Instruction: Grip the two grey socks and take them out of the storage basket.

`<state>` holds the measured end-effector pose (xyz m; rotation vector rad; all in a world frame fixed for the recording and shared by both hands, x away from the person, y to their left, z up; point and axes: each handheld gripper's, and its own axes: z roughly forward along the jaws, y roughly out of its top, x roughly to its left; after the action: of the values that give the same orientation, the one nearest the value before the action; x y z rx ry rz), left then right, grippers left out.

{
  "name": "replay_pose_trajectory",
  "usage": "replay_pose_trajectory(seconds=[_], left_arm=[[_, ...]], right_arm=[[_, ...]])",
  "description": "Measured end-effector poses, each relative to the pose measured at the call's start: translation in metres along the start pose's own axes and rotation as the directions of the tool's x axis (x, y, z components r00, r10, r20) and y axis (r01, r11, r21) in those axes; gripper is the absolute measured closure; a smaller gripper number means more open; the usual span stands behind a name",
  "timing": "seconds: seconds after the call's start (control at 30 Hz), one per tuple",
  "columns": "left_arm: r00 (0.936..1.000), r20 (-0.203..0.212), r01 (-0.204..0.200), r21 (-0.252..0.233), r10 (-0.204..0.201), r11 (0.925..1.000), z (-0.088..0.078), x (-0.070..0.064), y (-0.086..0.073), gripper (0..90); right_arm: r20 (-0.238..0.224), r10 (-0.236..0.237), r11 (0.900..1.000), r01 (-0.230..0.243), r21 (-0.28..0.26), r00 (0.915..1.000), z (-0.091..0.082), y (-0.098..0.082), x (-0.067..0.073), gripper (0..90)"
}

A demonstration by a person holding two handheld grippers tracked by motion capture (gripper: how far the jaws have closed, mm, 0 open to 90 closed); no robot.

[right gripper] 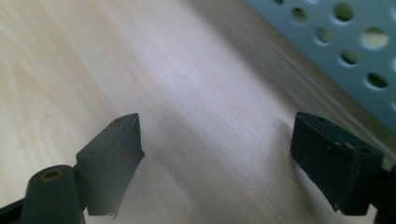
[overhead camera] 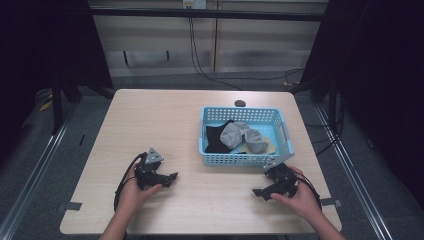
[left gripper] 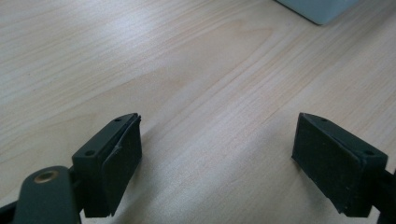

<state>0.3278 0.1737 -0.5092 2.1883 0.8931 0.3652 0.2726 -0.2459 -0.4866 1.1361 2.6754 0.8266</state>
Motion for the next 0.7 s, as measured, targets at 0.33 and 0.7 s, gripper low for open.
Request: replay_pose_trajectory(seconds=[0.33, 0.7], left_arm=[[1.0000, 0.002, -0.001, 0.000, 0.001, 1.0000, 0.000, 0.000, 0.000, 15.1], [1.0000, -0.001, -0.004, 0.003, 0.004, 1.0000, -0.001, 0.000, -0.001, 15.1]], right_arm=[[-0.043, -0.083, 0.975, 0.090, 0.206, 0.9957, -0.020, 0.027, 0.009, 20.1], [-0.039, -0.121, 0.965, 0.127, 0.229, 0.9919, -0.057, 0.072, 0.002, 21.7]])
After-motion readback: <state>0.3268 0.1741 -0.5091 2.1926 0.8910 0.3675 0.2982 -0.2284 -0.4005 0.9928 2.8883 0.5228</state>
